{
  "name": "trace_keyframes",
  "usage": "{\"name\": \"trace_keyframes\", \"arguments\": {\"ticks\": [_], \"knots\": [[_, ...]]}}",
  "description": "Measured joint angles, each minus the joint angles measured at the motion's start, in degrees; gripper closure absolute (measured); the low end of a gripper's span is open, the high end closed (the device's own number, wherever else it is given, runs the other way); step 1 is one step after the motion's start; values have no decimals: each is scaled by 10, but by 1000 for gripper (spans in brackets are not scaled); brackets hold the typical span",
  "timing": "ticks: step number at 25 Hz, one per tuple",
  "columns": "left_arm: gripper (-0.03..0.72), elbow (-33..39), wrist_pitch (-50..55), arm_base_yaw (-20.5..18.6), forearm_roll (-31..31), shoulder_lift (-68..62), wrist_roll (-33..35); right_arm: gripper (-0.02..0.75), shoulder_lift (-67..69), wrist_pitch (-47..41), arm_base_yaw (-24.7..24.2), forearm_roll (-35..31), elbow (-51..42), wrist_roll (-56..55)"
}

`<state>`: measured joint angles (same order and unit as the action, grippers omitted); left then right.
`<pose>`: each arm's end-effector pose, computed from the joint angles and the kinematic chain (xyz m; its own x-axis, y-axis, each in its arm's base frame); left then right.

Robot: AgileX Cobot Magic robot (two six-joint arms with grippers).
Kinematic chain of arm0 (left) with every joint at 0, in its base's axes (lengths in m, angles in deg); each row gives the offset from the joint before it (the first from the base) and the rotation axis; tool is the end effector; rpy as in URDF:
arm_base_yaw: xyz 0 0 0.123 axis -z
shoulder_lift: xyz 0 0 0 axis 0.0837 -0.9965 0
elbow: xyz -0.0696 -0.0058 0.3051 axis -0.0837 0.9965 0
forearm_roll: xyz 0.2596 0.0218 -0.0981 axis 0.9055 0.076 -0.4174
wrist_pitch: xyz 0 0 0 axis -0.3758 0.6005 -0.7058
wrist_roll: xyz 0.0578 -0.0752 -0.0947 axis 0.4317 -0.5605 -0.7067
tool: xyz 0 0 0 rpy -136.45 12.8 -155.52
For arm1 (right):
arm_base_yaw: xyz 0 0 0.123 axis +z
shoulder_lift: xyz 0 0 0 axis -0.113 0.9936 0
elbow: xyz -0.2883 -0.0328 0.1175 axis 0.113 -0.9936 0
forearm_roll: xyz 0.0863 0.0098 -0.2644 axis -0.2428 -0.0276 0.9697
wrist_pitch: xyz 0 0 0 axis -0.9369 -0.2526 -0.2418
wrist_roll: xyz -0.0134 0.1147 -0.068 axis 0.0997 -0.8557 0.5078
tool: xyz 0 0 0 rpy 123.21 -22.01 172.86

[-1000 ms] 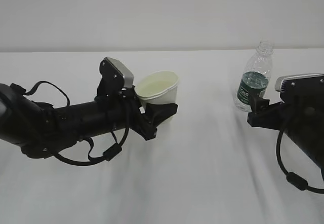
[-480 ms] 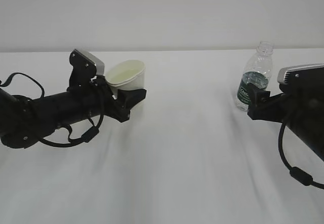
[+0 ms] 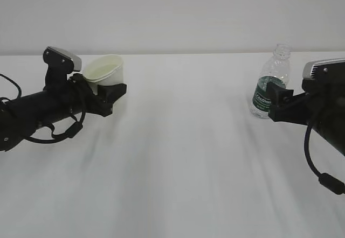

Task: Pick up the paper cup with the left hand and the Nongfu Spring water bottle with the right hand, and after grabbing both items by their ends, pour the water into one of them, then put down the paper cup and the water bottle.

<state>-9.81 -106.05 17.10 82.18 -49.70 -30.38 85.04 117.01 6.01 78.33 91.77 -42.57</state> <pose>0.4201 -0.1506 0.1045 -0.1876 0.0831 -0.9787 0.6114 0.7897 -0.0502 0.3331 0.0672 0.1403 -0.2038 -0.1077 -0.9731 -0.1829 0.9806 -0.0702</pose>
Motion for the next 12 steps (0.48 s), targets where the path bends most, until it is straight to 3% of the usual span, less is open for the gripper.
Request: {"name": "trace_keyframes", "arguments": {"ticks": [12], "knots": [[274, 0, 15, -38, -49, 0, 25, 145, -28, -32, 0, 20, -5, 0]]}}
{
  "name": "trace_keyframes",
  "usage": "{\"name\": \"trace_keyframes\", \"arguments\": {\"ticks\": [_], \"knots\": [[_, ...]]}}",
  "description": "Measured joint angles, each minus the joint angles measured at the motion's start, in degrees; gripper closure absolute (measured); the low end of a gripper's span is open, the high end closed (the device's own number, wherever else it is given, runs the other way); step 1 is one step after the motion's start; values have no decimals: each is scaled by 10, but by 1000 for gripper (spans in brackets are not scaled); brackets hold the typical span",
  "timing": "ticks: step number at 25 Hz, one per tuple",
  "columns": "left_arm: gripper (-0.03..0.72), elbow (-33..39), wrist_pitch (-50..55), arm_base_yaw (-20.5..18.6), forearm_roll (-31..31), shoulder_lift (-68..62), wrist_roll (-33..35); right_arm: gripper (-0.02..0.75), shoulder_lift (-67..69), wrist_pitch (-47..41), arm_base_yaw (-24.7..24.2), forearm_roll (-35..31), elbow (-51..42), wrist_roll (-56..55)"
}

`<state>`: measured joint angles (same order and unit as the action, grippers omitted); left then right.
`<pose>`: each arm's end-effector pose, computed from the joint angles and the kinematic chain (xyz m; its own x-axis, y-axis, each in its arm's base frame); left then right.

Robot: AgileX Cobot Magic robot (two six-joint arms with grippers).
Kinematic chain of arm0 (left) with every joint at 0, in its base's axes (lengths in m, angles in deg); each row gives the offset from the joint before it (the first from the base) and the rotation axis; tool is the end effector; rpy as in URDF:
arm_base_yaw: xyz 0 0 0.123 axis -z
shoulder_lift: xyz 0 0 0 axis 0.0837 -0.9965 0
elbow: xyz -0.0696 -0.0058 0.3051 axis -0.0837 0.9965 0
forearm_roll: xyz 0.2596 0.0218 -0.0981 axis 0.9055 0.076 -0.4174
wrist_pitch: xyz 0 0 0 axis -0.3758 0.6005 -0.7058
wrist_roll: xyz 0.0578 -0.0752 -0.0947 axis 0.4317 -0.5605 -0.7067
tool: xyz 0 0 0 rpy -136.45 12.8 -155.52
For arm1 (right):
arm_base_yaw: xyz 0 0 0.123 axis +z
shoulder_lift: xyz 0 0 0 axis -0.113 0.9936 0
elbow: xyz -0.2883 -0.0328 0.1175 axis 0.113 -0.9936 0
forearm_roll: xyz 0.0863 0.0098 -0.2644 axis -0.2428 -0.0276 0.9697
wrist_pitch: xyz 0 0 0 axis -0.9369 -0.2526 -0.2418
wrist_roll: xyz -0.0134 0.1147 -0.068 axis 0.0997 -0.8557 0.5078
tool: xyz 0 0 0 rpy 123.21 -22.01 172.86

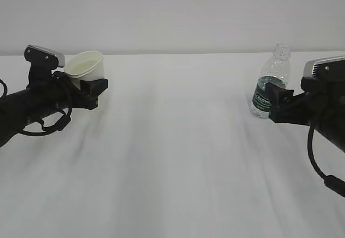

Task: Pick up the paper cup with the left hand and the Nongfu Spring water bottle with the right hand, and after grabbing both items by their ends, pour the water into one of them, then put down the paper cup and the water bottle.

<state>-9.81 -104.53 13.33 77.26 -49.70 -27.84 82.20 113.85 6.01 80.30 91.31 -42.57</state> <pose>0.4341 -0.1140 0.1031 -0.2014 0.0707 -0.9770 0.4953 0.8678 -0.0393 0.3276 0.0700 0.1479 -0.2106 -0.1276 -0.9692 -0.2156 0.9731 -0.0813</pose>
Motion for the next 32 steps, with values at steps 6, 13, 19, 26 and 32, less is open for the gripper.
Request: {"name": "trace_keyframes", "arguments": {"ticks": [6, 13, 19, 26, 32], "knots": [[274, 0, 4, -27, -12, 0, 1, 145, -10, -31, 0, 5, 0, -1], [274, 0, 14, -51, -24, -17, 2, 145, -33, -44, 0, 7, 0, -1], [274, 0, -4, -56, -36, -58, 4, 146, -39, -64, 0, 14, -1, -1], [274, 0, -61, -56, -53, -93, 34, 145, -41, -83, 0, 19, -1, -1], [274, 0, -92, -56, -64, -116, 49, 146, -41, -93, 0, 25, -1, -7]]}}
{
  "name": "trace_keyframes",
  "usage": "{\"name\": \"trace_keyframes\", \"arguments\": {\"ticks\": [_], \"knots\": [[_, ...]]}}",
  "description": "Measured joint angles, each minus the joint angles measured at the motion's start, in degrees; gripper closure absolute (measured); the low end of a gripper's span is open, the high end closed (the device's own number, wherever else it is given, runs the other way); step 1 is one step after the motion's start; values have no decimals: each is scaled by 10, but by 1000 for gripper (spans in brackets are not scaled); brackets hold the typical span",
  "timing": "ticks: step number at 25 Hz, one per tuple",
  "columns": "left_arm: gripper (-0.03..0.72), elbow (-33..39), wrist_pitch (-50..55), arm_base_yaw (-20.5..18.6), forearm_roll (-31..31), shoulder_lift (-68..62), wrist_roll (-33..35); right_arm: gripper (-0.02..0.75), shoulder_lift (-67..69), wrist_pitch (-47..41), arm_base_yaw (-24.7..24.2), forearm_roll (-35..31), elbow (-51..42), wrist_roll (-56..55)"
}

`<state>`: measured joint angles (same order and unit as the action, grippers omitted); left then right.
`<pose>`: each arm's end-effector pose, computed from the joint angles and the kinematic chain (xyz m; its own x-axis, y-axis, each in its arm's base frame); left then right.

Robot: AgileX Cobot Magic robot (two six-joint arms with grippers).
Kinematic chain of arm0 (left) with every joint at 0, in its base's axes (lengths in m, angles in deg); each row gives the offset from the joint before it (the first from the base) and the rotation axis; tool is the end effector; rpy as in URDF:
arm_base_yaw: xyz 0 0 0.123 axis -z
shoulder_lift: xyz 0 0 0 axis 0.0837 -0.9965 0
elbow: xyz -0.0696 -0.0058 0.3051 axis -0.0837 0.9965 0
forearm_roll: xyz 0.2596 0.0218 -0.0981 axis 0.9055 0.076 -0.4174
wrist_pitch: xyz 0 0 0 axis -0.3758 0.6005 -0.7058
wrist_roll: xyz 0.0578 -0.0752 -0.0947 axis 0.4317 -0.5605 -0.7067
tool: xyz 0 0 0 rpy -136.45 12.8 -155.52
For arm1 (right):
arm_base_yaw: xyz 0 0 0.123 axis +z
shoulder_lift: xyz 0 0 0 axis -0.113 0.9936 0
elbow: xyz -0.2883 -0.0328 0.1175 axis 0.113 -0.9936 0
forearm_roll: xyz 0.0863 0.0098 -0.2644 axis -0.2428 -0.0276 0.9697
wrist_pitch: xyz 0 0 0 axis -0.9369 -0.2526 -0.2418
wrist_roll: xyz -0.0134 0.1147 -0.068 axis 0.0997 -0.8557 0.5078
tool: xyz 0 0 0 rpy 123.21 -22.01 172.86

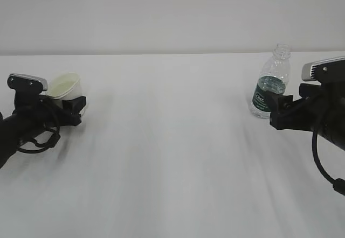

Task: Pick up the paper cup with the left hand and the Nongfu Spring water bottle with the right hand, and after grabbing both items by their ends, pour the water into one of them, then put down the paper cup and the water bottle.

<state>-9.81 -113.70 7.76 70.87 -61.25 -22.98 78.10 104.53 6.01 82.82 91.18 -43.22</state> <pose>0.4408 -0.0638 0.0356 -0.2356 0.0195 -0.9717 0.3471 0.9355 -0.0654 0.3183 0.0724 0.1500 -0.2909 -0.1632 -0.9427 -0.2586 0.9621 -0.0867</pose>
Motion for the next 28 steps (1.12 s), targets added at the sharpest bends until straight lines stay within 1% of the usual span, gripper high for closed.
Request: {"name": "trace_keyframes", "arguments": {"ticks": [3, 9, 15, 20, 28], "knots": [[260, -1, -10, 0, 0, -7, 1, 146, 0, -2, 0, 0, 0, -2], [188, -2, -16, 0, 2, -11, 4, 146, 0, -5, 0, 1, 0, -5], [139, -2, -16, 0, 2, -11, 4, 146, 0, -8, 0, 2, 0, -7], [68, -2, -16, 0, 0, -11, 4, 146, 0, -9, 0, 3, 0, -7], [51, 28, -17, 0, -14, 15, 4, 147, 0, -11, 0, 3, 0, -7]]}}
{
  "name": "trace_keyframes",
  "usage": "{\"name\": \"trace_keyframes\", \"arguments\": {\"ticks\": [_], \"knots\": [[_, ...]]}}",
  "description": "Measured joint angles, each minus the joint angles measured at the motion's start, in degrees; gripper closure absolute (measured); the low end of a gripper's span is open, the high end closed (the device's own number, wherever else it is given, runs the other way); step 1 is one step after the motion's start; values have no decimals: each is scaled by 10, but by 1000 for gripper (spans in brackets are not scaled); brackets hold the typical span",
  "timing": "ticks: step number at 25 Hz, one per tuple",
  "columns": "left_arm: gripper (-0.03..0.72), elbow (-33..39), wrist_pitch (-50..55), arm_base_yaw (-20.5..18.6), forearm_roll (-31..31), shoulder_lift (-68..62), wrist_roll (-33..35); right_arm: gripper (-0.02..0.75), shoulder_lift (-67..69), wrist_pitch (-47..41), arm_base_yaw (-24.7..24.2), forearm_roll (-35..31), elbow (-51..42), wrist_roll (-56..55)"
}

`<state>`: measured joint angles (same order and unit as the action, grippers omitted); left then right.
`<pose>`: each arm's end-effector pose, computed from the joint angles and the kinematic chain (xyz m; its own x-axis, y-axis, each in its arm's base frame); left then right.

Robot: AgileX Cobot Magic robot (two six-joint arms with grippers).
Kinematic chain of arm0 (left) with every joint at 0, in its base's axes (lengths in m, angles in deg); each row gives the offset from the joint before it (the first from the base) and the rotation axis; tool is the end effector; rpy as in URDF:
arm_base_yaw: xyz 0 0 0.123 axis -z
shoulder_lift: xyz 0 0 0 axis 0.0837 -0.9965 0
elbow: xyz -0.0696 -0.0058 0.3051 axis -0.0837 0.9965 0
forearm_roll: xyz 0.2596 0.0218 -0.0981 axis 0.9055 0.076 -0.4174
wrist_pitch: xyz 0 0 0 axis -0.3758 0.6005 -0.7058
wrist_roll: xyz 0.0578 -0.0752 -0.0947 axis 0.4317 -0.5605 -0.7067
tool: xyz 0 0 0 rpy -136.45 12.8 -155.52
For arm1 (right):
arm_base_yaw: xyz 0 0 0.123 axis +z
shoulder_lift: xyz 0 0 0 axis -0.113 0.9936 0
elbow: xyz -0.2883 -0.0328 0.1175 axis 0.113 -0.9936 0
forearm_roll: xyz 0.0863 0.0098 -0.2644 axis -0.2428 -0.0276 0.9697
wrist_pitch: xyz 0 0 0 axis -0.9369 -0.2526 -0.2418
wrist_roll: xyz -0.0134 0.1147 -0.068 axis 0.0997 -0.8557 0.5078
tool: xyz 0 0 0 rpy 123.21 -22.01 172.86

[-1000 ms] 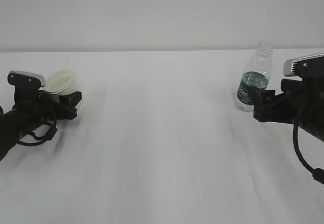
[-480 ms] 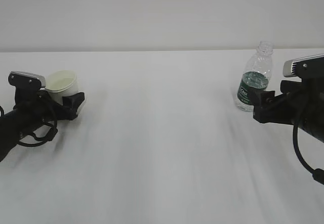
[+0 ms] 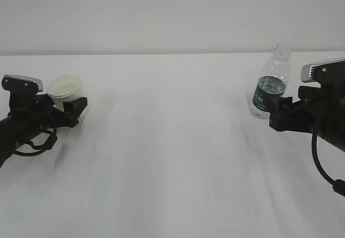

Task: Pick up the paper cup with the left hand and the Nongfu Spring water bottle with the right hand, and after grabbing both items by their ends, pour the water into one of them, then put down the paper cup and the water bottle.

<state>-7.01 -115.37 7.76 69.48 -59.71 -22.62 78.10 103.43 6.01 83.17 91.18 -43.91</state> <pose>0.4304 -0.0610 0.0413 -0.2291 0.0057 -0.9734 0.3288 0.9417 -0.0719 0.3173 0.0728 0.1476 -0.3102 -0.1600 -0.9371 -0.2615 0.9621 -0.0777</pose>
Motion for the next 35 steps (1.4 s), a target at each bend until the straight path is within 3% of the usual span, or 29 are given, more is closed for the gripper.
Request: {"name": "trace_keyframes", "arguments": {"ticks": [20, 35], "knots": [[59, 117, -1, 0, -5, 84, 0, 148, -1, 0, 0, 3, 0, -7], [78, 158, 24, 0, -15, 216, -14, 148, -81, -96, 0, 3, -1, -13]]}}
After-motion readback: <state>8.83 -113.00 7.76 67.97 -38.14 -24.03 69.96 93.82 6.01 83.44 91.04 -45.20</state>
